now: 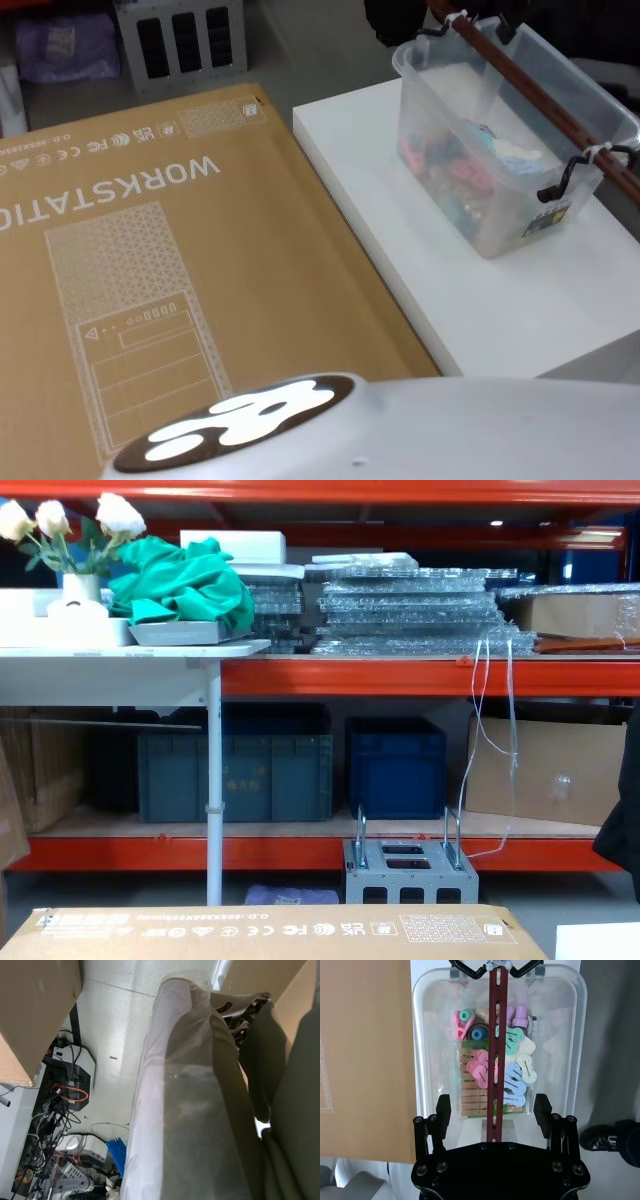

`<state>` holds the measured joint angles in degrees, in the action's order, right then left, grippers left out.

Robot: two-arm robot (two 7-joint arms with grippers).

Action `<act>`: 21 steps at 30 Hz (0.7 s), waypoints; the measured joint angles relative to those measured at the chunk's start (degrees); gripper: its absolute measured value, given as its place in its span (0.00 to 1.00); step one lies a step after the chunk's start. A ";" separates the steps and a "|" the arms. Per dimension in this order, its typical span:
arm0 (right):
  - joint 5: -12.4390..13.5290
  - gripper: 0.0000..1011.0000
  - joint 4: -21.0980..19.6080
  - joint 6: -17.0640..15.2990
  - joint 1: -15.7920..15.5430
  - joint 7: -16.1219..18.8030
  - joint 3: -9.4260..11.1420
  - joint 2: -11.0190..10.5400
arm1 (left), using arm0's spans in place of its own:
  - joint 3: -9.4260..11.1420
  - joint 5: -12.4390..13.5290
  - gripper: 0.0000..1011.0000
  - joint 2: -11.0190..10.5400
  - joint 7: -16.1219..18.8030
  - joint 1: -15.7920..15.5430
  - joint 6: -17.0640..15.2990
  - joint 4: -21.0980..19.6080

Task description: Use one hand to grasp the basket and place it at the designated location.

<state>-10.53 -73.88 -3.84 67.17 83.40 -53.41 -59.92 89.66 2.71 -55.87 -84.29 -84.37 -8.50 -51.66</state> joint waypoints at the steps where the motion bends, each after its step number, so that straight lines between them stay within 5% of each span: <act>1: 0.00 0.99 0.00 0.01 0.00 0.00 0.00 0.00 | 0.00 0.00 0.00 0.00 0.00 0.00 0.00 0.00; 21: 0.00 0.99 0.00 0.00 0.00 0.00 0.00 0.00 | 0.00 0.00 0.00 0.00 0.00 0.00 0.00 0.00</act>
<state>-10.53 -73.88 -3.84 67.17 83.40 -53.41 -59.92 89.66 2.71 -55.87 -84.29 -84.37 -8.49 -51.66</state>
